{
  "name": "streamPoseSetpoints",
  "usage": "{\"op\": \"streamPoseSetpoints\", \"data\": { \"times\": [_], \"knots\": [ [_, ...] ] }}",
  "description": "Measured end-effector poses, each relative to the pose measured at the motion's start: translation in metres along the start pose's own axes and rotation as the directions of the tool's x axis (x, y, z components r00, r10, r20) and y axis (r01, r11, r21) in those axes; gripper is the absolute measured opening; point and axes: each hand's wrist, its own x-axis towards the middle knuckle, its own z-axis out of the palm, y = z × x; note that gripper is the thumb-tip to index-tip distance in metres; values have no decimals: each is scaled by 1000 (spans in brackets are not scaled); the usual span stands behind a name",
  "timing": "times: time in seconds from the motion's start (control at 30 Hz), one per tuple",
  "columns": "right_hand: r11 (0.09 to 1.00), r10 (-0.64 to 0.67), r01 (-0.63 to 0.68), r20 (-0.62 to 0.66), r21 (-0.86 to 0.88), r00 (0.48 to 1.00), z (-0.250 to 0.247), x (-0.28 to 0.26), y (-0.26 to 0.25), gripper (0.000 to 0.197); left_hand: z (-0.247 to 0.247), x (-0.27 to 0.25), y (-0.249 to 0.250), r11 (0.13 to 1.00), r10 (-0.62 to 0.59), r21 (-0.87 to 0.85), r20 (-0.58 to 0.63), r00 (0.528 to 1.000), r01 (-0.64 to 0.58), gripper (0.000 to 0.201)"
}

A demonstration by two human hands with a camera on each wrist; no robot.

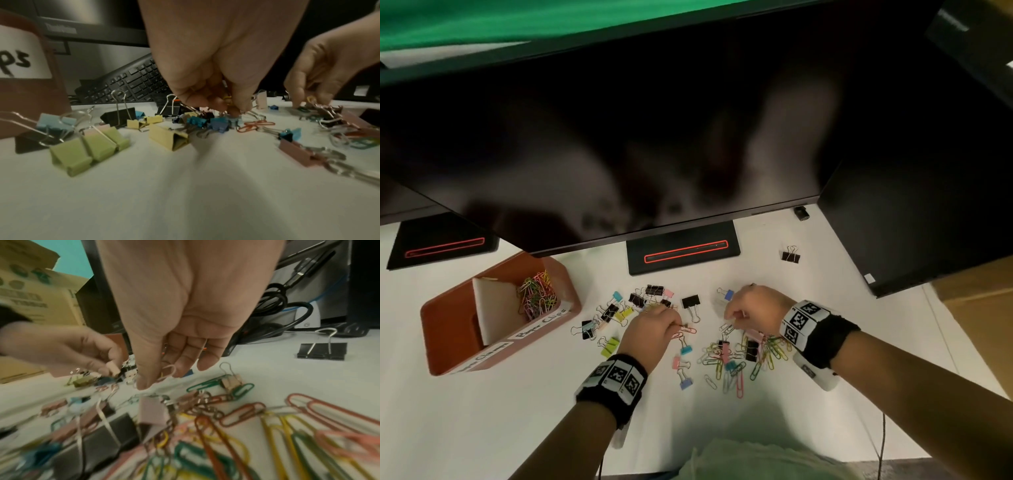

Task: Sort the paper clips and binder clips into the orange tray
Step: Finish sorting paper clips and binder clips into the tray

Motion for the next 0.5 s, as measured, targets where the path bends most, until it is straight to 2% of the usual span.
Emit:
{"op": "streamPoseSetpoints", "data": {
  "times": [0.1,0.23,0.37,0.5],
  "knots": [
    [995,-28,31,33,-96,999,7,0,-4,28,-7,-3,-2,997,-30,-66,-41,999,27,7],
    [986,-27,32,31,-164,999,9,7,-10,22,-15,-10,-5,983,-101,-160,-66,993,89,19],
    [982,-34,43,50,-184,998,8,10,-14,18,-17,-18,-5,974,-138,-179,-6,990,135,8],
    [988,-30,37,48,-152,998,8,9,-15,18,-12,-20,-5,941,-239,-247,2,971,232,3]
  ]
}}
